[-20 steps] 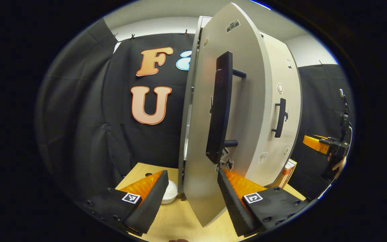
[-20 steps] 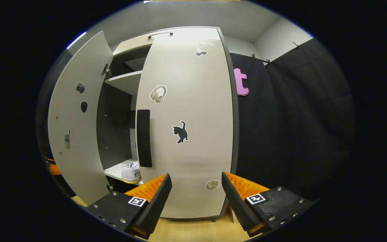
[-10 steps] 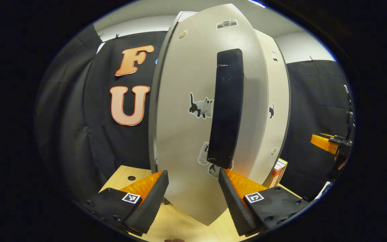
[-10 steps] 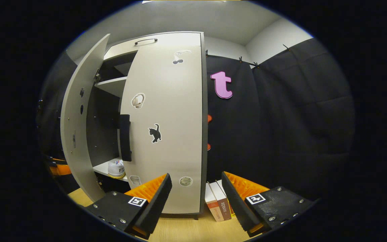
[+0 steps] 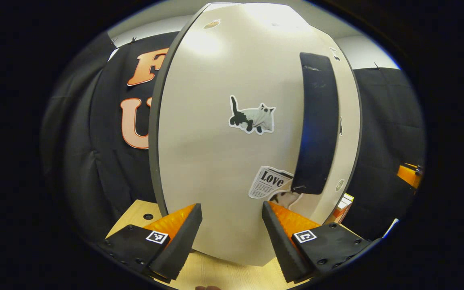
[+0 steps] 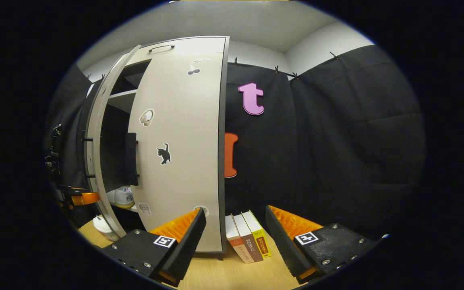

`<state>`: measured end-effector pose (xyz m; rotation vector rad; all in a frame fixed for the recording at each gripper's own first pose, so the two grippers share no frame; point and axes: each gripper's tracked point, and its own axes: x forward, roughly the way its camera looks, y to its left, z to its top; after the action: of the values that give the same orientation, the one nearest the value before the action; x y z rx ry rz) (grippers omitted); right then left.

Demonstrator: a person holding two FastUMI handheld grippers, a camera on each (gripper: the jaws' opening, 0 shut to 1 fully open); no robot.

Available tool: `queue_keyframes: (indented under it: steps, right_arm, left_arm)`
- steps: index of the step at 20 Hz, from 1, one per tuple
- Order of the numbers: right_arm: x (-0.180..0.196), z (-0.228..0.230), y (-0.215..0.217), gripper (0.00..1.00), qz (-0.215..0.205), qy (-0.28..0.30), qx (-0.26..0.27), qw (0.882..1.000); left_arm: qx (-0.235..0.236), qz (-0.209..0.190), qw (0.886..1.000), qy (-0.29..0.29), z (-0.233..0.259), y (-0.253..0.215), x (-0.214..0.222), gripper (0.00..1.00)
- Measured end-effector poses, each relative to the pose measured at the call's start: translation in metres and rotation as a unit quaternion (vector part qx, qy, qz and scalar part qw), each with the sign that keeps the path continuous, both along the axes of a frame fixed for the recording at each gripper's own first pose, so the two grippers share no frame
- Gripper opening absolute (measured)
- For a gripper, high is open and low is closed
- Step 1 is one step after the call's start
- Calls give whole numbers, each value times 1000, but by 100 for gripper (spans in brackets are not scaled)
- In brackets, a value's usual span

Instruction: Grab one shoe with the right hand and put it into the shoe cabinet, grab the other shoe with the left hand and put it into the shoe cabinet; then close the right door with the right hand and the left door with the left hand.

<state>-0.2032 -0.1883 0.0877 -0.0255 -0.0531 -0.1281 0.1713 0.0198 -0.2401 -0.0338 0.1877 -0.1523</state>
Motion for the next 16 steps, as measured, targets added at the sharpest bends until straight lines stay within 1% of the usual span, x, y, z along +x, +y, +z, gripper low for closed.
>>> queue_keyframes:
  steps: [4, 5, 6, 11, 16]
  right_arm:
    - [4, -3, -4, 92, -4, 5, -1, 1000]
    - [6, -3, -3, 92, -3, 6, 2, 1000]
    - [8, -2, -2, 92, -2, 5, 4, 1000]
    - [15, 0, 4, 92, 7, 5, 9, 1000]
    - [26, 0, 14, 92, 20, 14, 11, 1000]
  left_arm:
    - [-15, 0, 1000, 1, -4, -3, 14, 97]
    - [-15, -1, 1000, 1, -5, -5, 17, 99]
    - [-13, 0, 1000, 0, -5, -6, 21, 97]
    - [2, 6, 1000, -3, -4, -12, 42, 97]
    - [3, 9, 1000, 5, -4, -12, 44, 97]
